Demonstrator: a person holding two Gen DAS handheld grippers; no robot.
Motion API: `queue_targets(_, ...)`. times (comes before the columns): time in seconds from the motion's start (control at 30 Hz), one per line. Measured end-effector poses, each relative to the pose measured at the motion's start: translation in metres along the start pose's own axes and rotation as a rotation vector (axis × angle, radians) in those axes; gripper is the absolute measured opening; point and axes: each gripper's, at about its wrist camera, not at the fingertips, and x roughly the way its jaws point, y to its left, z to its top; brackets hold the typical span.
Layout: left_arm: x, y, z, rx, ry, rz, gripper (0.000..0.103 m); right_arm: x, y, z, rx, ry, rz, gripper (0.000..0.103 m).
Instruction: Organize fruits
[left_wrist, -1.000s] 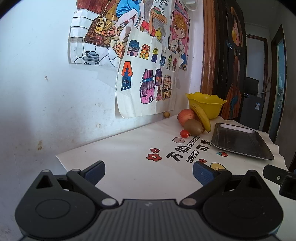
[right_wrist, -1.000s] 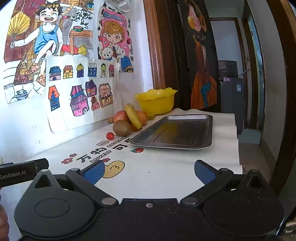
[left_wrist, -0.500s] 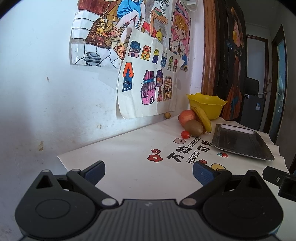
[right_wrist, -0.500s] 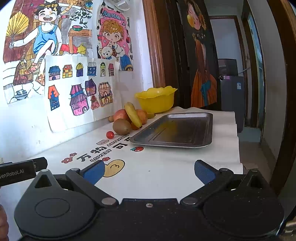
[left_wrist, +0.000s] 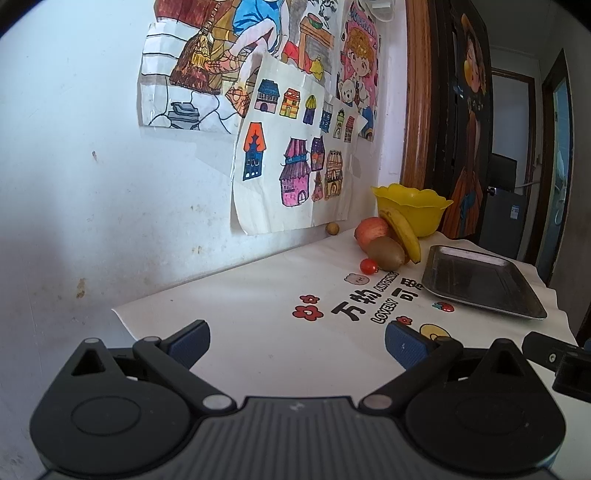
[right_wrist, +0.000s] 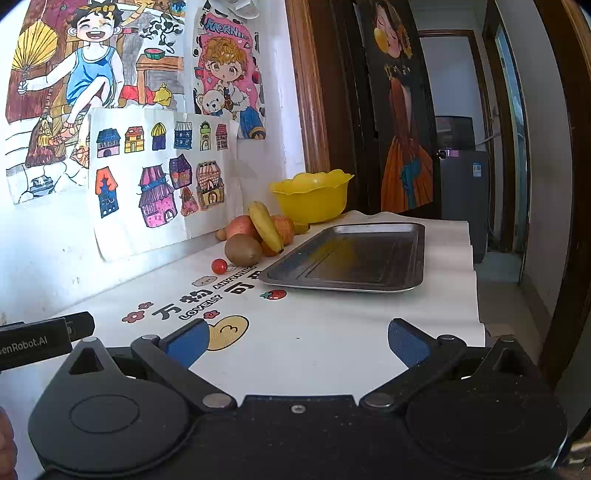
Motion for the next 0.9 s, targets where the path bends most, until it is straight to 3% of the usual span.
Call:
queue_targets(0.43, 0.001, -0.001, -0.001, -0.002, 0.006, 0.004, 0.103, 0.000, -0.001, -0.003, -0.003, 0.007, 0.001, 0.102)
queue_targets(0.73, 0.005, -0.003, 0.002, 0.008, 0.052, 0.006, 0.103, 0.003, 0.004, -0.001, -0.028, 0.043, 0.009, 0.102)
queue_targets(0.9, 0.006, 0.000, 0.016, 0.001, 0.099, -0.019, 0.102, -0.003, 0.002, 0.008, -0.040, 0.093, 0.129, 0.102)
